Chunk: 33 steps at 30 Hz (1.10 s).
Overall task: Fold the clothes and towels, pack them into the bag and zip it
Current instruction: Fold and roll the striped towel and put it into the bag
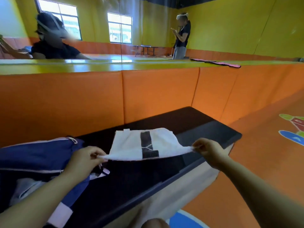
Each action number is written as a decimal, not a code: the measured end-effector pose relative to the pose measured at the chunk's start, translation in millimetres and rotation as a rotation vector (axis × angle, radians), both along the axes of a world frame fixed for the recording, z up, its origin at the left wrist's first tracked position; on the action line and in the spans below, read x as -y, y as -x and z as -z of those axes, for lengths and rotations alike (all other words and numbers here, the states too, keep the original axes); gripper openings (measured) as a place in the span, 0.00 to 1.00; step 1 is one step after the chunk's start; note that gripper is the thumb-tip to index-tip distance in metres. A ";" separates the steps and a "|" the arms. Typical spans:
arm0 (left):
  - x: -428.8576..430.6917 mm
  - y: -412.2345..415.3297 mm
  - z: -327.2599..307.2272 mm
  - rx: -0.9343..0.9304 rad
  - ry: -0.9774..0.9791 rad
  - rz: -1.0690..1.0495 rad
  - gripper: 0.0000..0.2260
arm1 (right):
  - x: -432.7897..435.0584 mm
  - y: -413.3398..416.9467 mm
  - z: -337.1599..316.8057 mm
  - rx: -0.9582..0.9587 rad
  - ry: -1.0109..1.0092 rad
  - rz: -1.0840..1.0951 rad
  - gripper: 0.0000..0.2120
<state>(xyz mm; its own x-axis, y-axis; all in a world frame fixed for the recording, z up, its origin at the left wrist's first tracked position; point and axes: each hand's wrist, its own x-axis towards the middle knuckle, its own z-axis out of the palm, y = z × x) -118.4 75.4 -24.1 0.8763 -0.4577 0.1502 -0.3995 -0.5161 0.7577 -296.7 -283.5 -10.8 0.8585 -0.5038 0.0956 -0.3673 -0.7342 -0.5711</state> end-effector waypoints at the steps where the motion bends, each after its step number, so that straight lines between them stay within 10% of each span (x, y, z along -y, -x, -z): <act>1: -1.7 5.1 10.0 -0.020 -0.035 0.022 0.08 | -3.9 5.5 10.1 -0.046 -0.011 -0.009 0.12; 17: -11.3 23.8 29.6 -0.079 0.127 0.108 0.09 | -26.2 53.2 37.3 0.102 -0.151 0.008 0.05; 33: 97.6 -91.0 52.1 -0.086 0.026 -0.171 0.04 | 33.0 -78.4 57.5 0.072 -0.232 0.234 0.05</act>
<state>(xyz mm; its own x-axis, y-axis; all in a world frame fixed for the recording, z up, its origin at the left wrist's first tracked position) -27.4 -22.2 -76.2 0.9511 -0.2980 0.0812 -0.2409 -0.5510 0.7989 -218.2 -316.5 -68.3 0.7124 -0.7016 0.0114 -0.4632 -0.4824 -0.7434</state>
